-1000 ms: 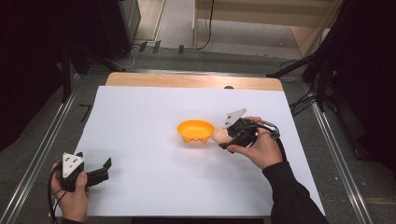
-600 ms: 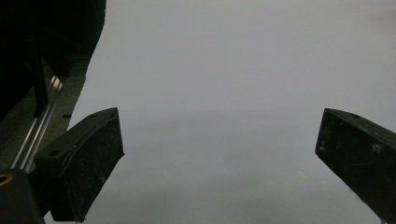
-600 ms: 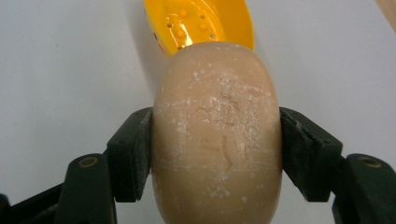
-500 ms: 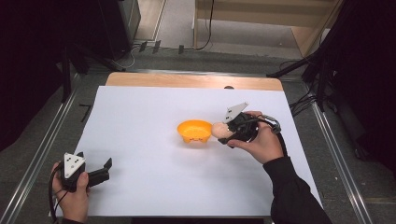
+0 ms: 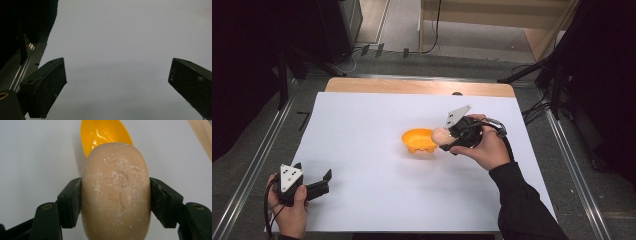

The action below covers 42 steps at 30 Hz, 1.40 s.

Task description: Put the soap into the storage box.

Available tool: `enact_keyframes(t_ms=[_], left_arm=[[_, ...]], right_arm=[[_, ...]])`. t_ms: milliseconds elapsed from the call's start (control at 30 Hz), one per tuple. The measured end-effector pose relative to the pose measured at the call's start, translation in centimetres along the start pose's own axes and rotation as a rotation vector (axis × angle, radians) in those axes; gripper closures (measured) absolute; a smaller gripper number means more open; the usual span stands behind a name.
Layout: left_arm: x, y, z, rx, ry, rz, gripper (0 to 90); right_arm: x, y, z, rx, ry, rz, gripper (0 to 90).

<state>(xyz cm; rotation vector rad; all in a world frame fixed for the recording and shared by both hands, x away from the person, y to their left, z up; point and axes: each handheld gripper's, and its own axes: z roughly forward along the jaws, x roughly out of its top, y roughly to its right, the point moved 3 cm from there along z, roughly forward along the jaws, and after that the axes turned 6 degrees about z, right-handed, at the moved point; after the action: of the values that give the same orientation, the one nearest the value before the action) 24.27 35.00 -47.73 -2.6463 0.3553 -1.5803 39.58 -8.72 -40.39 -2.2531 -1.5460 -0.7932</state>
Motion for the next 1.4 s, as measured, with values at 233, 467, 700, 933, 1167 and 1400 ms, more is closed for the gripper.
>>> enact_keyframes(t_ms=[233,467,700,933,1167,1400], left_arm=[[0.0,0.0,0.0,-0.001,0.003,-0.003,0.3],[0.0,-0.1,0.0,-0.004,0.002,-0.001,0.3],[0.0,0.0,0.0,-0.006,0.004,-0.001,0.3],[0.0,0.0,0.0,-0.006,0.003,0.002,0.3],[0.0,0.0,0.0,-0.008,0.002,0.004,0.3],[0.0,0.0,0.0,-0.011,0.004,0.003,0.3]], right_arm=[[1.0,0.1,0.8,0.014,0.001,-0.033,33.3],[1.9,0.2,1.5,0.042,0.009,-0.062,33.3],[2.4,0.2,2.5,0.061,0.004,-0.088,33.3],[3.1,0.4,3.4,0.085,-0.002,-0.125,33.3],[3.7,0.4,4.2,0.108,-0.018,-0.142,33.3],[4.2,0.3,5.1,0.120,-0.020,-0.169,33.3]])
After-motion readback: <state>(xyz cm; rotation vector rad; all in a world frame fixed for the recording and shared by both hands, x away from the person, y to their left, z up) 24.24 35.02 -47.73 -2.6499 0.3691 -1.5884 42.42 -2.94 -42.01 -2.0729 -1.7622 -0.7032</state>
